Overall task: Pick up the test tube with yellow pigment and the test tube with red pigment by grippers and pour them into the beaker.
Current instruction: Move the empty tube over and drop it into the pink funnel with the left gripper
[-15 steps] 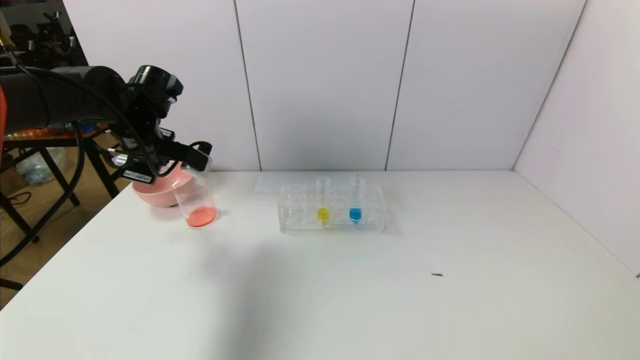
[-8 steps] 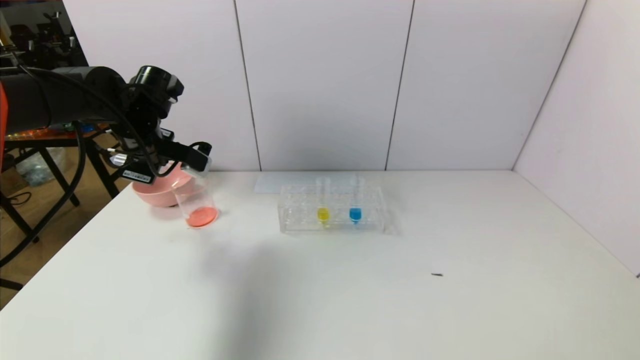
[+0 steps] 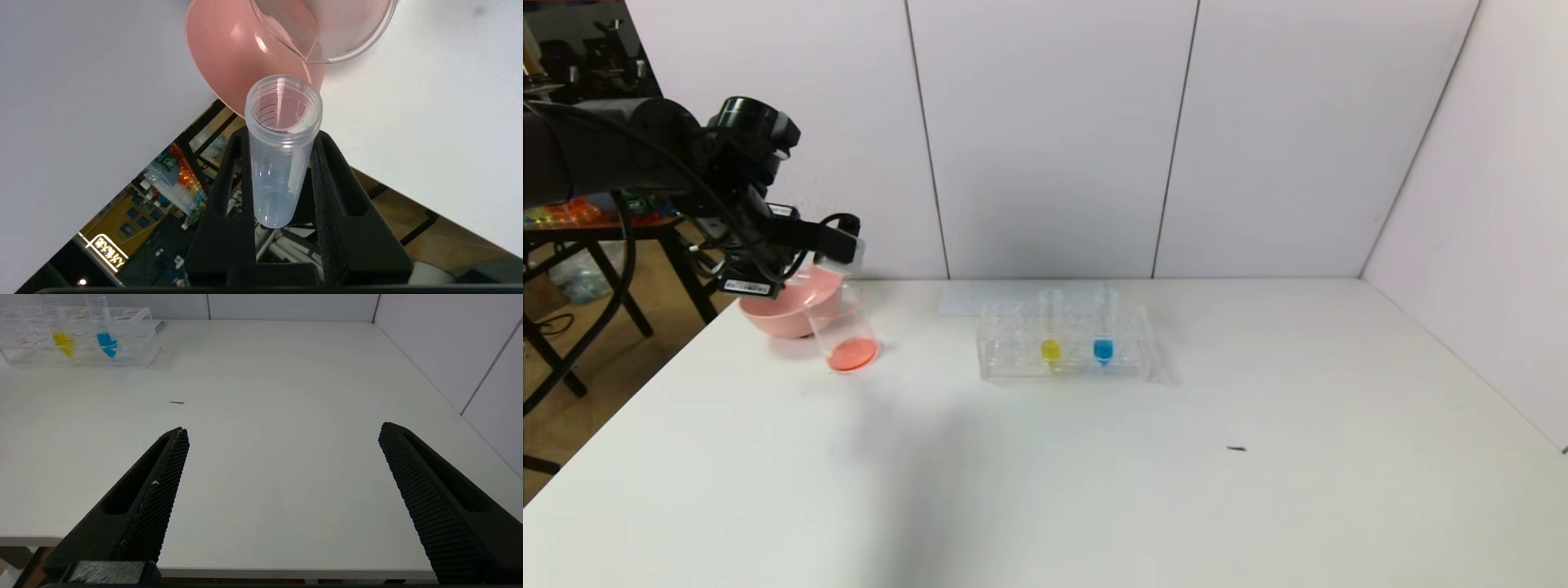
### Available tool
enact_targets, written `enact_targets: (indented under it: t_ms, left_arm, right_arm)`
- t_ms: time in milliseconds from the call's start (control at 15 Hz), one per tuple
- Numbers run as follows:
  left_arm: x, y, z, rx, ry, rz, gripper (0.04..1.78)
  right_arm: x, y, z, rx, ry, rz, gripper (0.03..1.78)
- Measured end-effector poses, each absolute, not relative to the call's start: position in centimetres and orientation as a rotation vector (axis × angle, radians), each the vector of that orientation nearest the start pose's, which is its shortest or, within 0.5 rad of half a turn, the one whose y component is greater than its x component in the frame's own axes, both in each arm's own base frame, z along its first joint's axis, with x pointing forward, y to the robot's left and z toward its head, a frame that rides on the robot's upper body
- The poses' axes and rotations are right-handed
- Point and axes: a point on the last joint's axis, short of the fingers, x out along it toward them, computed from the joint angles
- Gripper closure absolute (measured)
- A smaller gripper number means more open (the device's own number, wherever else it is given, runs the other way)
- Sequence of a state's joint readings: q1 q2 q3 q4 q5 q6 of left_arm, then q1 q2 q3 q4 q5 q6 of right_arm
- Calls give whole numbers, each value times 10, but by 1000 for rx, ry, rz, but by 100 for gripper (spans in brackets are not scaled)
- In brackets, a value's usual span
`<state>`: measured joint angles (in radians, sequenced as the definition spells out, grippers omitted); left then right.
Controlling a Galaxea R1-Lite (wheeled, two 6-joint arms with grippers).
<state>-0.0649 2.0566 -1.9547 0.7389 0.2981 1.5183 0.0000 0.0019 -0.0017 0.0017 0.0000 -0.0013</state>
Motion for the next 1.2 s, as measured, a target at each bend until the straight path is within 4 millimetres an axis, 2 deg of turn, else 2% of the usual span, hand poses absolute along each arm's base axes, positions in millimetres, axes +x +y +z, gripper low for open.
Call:
enact_targets:
  t_ms: [533, 733, 1200]
  left_arm:
    - [377, -5, 251, 1310, 783, -469, 138]
    - [376, -7, 253, 1186, 786, -428, 138]
    - [375, -9, 253, 990, 736, -469, 138]
  right_arm:
    - [-23, 0, 76, -1, 1, 0, 11]
    - [-23, 0, 76, -1, 2, 0, 11]
    - [-23, 0, 76, -1, 2, 0, 11]
